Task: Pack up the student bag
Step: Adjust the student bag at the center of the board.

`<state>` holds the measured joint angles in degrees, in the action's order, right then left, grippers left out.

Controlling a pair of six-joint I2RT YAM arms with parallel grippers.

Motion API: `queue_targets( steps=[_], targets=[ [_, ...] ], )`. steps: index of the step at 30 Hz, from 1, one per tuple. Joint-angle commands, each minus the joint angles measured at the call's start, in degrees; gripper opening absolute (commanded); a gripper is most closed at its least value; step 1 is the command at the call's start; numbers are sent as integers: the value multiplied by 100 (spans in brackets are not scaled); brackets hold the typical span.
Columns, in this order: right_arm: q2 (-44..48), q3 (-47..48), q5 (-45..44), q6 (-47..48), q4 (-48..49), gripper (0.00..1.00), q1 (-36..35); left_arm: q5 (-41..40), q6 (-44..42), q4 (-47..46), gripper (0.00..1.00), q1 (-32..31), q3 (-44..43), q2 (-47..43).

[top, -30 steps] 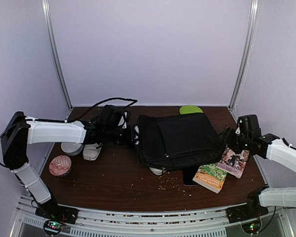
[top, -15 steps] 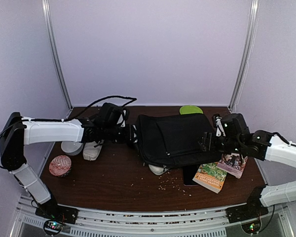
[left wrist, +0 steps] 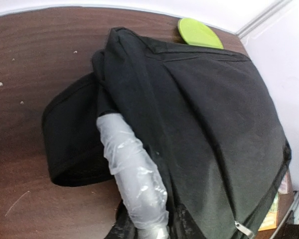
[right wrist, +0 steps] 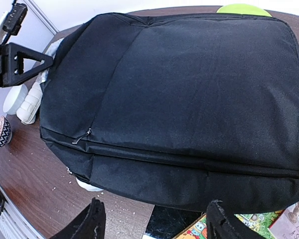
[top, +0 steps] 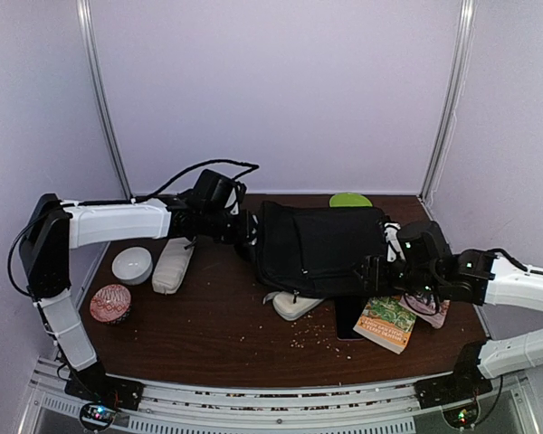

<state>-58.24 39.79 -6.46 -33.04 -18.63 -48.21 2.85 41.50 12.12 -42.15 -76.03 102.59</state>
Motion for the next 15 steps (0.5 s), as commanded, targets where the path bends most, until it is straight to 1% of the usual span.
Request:
queue_targets(
  steps=[1, 2, 4, 5, 7, 8, 9, 12, 15],
  targets=[
    [-116, 198, -41, 153, 3, 70, -48, 74, -265, -120, 47, 214, -60, -101],
    [-138, 230, -26, 157, -7, 70, -53, -6, -309, -153, 58, 216, 107, -279],
    [-119, 219, -7, 166, 104, 70, -57, -145, -374, -212, 71, 216, 470, -696],
    [-106, 191, 9, 167, 190, 70, -64, -205, -404, -204, 75, 204, 656, -933],
    [-54, 135, -9, 190, 355, 70, -66, -391, -457, -165, 80, 119, 1039, -1415],
    [-25, 102, -44, 189, 430, 70, -73, -576, -465, -165, 86, 28, 1249, -1747],
    [7, 65, -118, 180, 515, 70, -79, -712, -453, -197, 88, -94, 1481, -1977],
    [144, -194, -457, 193, 858, 70, -101, -1019, -353, -434, 88, -647, 2069, -2409],
    [311, -466, -544, 244, 1269, 69, -104, -1381, -269, -709, 87, -1310, 2325, -2450]
  ],
)
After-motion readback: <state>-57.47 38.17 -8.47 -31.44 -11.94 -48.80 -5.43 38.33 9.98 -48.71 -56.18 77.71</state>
